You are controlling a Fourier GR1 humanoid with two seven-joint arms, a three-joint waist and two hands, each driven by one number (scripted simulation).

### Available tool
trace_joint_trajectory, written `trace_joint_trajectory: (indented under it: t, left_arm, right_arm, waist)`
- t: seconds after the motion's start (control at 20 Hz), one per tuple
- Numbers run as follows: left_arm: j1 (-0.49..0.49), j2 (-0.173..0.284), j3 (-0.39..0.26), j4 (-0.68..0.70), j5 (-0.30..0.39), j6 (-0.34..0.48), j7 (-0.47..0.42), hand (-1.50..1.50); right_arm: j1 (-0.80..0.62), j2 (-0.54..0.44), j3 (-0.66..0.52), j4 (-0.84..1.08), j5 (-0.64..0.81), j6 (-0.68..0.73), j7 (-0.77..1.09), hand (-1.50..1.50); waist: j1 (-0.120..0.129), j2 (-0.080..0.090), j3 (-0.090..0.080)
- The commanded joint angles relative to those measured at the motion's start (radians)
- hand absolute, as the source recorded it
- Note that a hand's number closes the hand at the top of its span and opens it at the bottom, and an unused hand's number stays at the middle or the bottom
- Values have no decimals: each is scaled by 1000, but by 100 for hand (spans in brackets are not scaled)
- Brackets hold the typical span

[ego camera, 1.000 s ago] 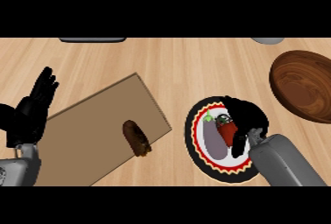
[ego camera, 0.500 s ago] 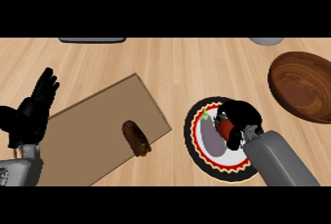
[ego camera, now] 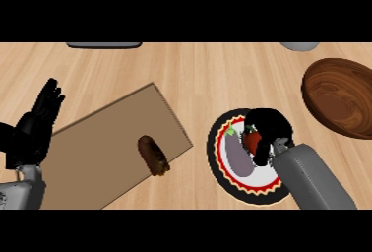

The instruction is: Pick the bell pepper from the plate and place it in the bowl

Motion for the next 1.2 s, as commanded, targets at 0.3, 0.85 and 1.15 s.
trace_joint_trajectory:
  t: [0.3, 0.85, 1.15]
  left_arm:
    - [-26, 1, -2, -6, -6, -8, 1, 0]
    - [-37, 16, 17, 27, 12, -34, 19, 0]
    - [-24, -10, 13, 7, -6, -6, 18, 0]
  right_arm:
    - [-200, 104, -322, 159, 44, -256, 474, 150]
    - [-603, 9, -252, 199, 386, -379, 806, 150]
    - [-640, -2, -304, 176, 455, -407, 847, 150]
  waist:
    - [42, 23, 8]
    - [19, 7, 4]
    - [6, 7, 6]
